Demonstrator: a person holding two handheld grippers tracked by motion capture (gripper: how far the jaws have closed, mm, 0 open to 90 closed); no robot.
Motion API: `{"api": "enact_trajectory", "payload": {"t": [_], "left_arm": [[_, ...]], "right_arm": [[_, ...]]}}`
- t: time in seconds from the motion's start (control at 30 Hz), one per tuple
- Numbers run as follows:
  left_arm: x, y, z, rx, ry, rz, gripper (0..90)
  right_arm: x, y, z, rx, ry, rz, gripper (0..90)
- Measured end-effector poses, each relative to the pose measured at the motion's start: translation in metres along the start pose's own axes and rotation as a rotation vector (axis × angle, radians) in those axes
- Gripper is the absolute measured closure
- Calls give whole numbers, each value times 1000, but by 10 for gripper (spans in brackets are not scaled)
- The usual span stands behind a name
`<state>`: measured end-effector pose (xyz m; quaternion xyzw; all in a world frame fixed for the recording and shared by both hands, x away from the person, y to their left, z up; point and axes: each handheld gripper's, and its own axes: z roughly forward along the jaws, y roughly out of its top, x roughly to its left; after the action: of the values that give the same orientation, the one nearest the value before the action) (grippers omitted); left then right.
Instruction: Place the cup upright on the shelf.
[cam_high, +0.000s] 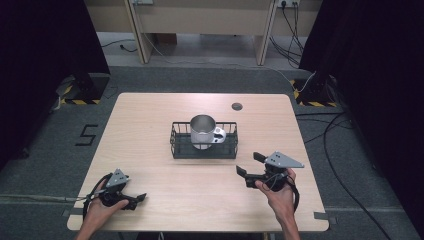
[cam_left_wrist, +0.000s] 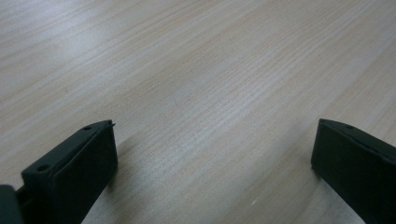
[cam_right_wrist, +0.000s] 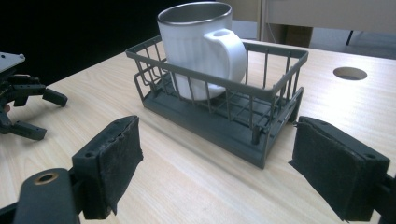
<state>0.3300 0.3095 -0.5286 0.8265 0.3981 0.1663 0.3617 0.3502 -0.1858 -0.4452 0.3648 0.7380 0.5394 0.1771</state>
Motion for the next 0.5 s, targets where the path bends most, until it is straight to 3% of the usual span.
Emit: {"api": "enact_trajectory", "payload": {"t": [0.5], "left_arm": [[0, 0, 0, 0, 0, 0, 0]], "right_arm": [[8, -14, -5, -2, 5, 2, 159]]}}
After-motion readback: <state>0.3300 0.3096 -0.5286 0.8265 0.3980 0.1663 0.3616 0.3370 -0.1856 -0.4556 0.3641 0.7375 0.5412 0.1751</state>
